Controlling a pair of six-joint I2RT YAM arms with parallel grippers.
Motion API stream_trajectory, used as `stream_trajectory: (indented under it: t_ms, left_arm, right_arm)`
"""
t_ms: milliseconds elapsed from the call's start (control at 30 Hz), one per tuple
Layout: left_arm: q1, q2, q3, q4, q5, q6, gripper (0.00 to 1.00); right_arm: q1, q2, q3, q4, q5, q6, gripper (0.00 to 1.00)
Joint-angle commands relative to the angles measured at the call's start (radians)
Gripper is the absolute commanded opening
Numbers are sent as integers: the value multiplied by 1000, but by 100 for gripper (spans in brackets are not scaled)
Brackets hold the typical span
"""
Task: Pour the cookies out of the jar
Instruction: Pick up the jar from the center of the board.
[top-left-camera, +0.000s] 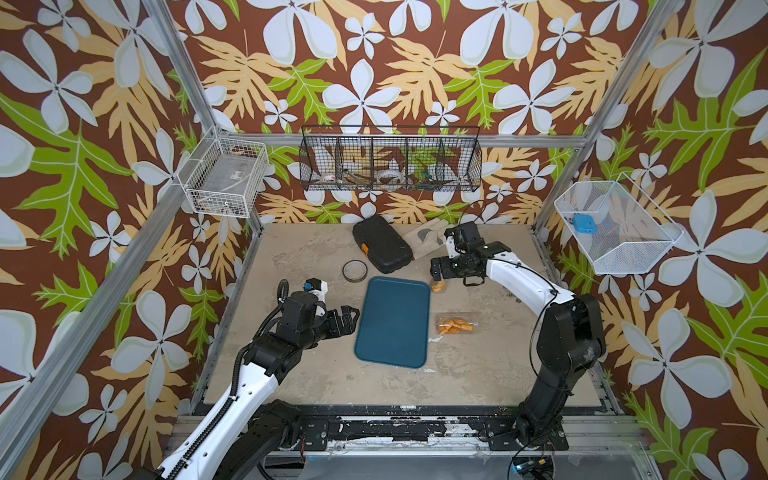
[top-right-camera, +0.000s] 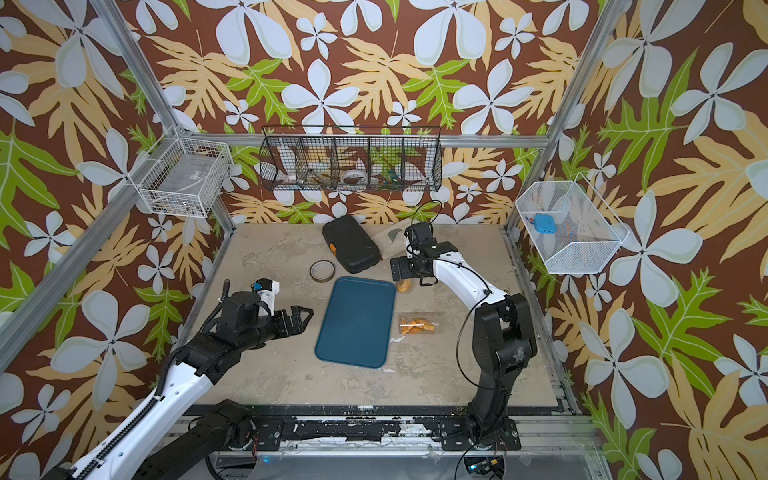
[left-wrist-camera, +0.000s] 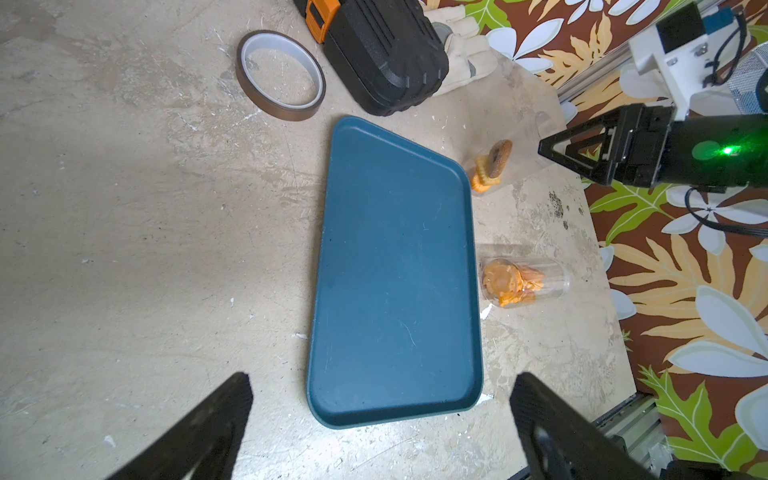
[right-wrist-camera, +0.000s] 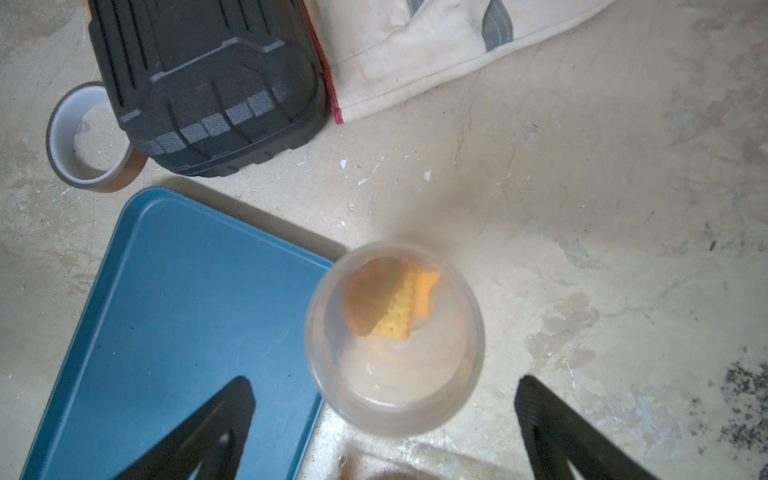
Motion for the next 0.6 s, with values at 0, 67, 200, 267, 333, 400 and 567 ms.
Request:
stream_trajectory:
  t_ms: [0,67,200,267,333,400,567]
  left_arm:
    - [-1,1,-4,-1,10,-2,100]
    - [-1,1,-8,-1,8,-1,100]
    - [-1,2,-10,-2,6,-1,100]
    - [-1,2,-8,-2,5,1,100]
    - [-1,4,-7,-4,2,5,100]
    - [-1,2,-8,-6,-1,6,100]
    - [-1,-4,-13,-11,-4,12,100]
  right_arm:
    - [0,26,31,-40,39,-14,100]
    - [0,43,46,-53,55,-16,100]
    - [0,72,74,-79,70,-17,100]
    - [1,79,76,-73,58,-19,100]
    - [7,91,87,-74,50,-22,100]
    - [13,109,105,-83,50,-26,100]
    - [29,162,162,-114,67,-35,100]
